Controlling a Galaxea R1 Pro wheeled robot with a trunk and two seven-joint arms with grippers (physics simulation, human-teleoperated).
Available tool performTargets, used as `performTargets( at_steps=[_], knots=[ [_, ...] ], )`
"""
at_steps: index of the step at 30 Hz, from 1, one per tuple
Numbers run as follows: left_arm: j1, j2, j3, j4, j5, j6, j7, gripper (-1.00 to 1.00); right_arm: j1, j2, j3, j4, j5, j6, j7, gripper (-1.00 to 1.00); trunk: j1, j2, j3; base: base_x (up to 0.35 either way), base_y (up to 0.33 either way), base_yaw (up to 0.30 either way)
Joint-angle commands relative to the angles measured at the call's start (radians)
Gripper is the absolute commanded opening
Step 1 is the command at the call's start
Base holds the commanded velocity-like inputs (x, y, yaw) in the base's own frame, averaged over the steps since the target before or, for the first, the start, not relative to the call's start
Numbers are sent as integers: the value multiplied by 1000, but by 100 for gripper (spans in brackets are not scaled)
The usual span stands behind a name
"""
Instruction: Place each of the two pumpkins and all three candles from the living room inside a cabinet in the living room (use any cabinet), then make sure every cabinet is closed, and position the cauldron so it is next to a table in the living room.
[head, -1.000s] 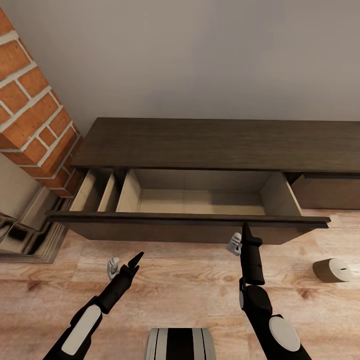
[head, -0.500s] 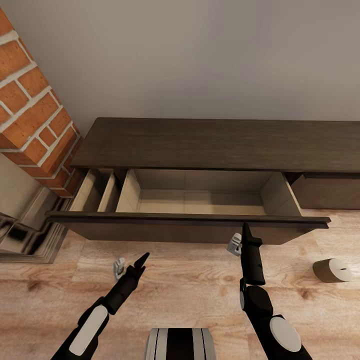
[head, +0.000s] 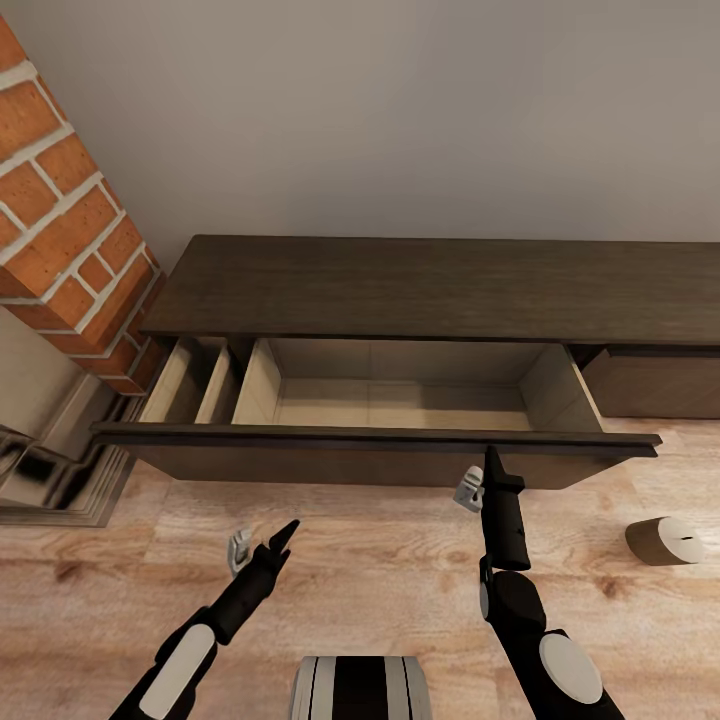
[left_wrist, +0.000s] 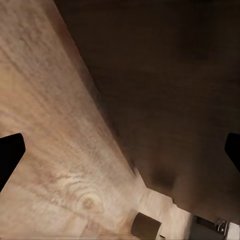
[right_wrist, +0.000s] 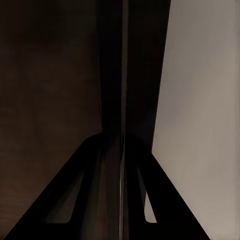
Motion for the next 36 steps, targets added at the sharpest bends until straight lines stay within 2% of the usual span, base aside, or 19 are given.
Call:
performTargets(
  at_steps=[1, 4, 5, 11, 22, 36],
  knots=[
    [1, 5, 0, 1, 0, 3, 0, 100, 0, 0, -13, -30, -5, 2, 2, -100, 0, 0, 0, 0, 0, 0],
    [5, 20, -1, 5, 1, 7, 0, 100, -1, 0, -13, -31, -6, 2, 2, -100, 0, 0, 0, 0, 0, 0],
    [10, 26, -1, 11, -5, 7, 4, 100, -6, 0, 6, 6, 0, -7, 6, -100, 0, 0, 0, 0, 0, 0],
    [46, 60, -10, 13, -28, 12, -19, 100, -12, 8, 0, 22, -2, -10, -8, -100, 0, 0, 0, 0, 0, 0],
    [48, 123, -21, 17, -36, 11, -22, 100, -12, 5, 0, 23, -3, -19, -9, -100, 0, 0, 0, -77, 0, 0],
    [48, 124, -21, 17, -36, 11, -21, 100, -12, 1, 8, 36, -2, -24, -9, -100, 0, 0, 0, -6, 0, 0]
  ],
)
